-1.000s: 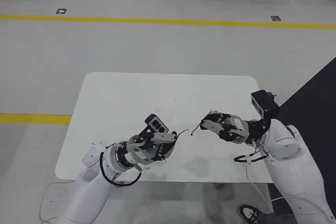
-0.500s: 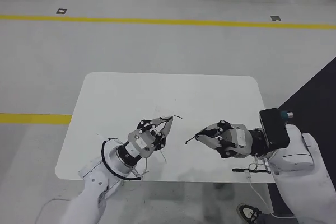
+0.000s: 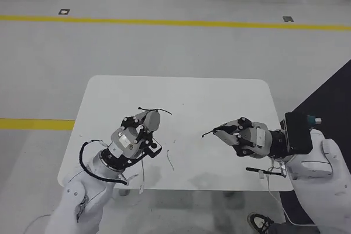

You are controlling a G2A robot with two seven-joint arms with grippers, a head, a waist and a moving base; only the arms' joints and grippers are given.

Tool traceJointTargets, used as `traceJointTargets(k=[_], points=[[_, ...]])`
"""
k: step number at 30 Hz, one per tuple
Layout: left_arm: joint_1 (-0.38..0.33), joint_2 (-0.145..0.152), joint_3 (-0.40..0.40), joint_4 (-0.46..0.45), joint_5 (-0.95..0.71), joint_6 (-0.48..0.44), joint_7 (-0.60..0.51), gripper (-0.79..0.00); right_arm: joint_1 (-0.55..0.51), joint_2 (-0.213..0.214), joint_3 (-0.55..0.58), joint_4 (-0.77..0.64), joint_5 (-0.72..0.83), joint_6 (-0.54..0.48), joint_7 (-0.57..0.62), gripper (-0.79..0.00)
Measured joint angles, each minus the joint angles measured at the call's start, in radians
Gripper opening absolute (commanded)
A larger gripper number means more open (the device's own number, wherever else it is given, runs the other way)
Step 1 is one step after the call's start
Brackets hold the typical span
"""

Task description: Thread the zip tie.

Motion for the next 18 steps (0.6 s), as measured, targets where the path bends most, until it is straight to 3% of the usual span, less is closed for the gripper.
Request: traceJointTargets(k=[5,10,18], points=[[0.051,-0.004,0.032,-0.040,-0.151,-0.058,0.172,-0.785,-0.004,0.000,0.016,-0.013,-0.021,0.010,-0.019,-0.785],[0.087,-0.002,0.011,-0.122,-0.349,-0.131,0.372,-0.785,-0.006,0.004,0.040,-0.009,-0.011,0.000,-0.062,-0.785],[0.103,-0.006,0.060,-0.184,-0.464,-0.184,0.445,-0.785,0.009,0.022,0.010,-0.011,-0.026,0.000,-0.081,-0.785]])
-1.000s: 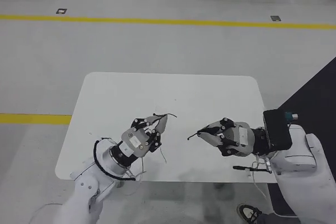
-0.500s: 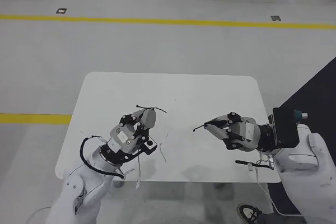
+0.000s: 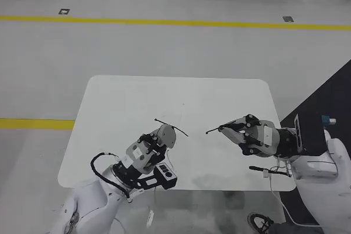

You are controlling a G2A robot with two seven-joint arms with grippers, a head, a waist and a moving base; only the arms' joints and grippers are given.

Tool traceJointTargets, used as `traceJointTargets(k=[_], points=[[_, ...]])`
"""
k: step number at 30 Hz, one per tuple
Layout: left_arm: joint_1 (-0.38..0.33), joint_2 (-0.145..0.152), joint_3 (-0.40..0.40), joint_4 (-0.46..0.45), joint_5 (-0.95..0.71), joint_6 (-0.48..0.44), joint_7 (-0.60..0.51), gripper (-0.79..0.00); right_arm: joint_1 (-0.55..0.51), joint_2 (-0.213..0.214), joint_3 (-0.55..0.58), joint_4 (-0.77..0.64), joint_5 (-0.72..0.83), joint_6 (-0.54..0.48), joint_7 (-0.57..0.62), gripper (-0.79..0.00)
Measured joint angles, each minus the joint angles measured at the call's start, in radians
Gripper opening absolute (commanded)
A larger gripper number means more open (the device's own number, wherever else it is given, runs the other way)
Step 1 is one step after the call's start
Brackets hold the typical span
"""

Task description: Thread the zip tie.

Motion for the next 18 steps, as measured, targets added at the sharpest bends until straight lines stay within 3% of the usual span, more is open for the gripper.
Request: traceJointTargets(k=[7,18], points=[[-0.011,-0.007,0.039,0.017,-0.024,-0.015,-0.055,-0.785,0.026,0.007,-0.050,0.064,-0.034,0.000,-0.045,-0.785],[-0.019,-0.013,0.076,0.024,0.035,-0.066,-0.052,-0.785,0.033,0.020,-0.117,0.051,-0.169,0.000,-0.119,-0.785]])
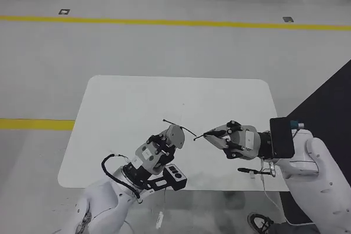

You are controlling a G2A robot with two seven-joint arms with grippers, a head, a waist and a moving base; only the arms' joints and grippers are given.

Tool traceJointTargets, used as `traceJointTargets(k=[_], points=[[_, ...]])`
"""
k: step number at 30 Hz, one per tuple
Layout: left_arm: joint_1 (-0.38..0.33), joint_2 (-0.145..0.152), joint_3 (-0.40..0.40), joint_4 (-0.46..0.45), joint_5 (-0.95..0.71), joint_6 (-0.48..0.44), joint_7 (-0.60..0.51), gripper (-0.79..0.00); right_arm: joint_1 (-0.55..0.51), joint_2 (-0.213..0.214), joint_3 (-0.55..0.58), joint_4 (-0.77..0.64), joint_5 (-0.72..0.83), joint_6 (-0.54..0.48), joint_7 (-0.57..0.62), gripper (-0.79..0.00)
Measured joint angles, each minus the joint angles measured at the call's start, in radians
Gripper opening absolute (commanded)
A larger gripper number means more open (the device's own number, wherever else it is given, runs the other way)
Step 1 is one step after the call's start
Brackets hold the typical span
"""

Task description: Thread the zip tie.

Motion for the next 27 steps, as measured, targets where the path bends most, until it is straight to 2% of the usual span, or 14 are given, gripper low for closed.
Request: traceJointTargets(k=[10,27], points=[[0.010,0.001,-0.029,-0.034,0.036,-0.041,0.025,-0.785,-0.018,0.015,0.019,0.004,-0.112,0.000,-0.103,-0.785],[0.005,-0.003,0.007,-0.031,0.051,-0.043,0.065,-0.785,-0.016,0.034,0.004,0.015,-0.203,0.000,-0.217,-0.785]])
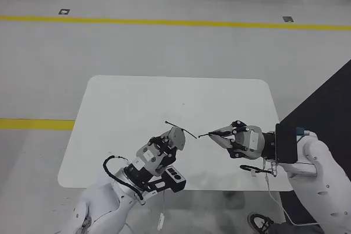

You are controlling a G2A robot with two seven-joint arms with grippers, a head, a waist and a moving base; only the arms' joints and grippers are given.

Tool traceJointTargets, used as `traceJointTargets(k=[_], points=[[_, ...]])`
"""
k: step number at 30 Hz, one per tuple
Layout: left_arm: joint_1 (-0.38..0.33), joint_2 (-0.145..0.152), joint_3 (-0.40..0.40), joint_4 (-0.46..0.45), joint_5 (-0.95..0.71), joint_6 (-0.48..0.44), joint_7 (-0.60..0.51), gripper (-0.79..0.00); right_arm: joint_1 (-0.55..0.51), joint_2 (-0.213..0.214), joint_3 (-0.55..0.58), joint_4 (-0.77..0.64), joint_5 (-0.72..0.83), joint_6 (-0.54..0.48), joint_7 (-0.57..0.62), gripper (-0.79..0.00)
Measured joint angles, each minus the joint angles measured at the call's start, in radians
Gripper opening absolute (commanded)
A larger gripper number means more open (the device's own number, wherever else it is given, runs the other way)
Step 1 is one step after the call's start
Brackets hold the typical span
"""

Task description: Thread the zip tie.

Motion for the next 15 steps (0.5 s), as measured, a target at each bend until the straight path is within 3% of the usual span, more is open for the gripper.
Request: traceJointTargets(k=[15], points=[[-0.017,-0.005,0.007,-0.007,0.005,-0.017,0.005,-0.785,0.009,0.005,-0.016,0.017,-0.044,0.000,-0.041,-0.785]])
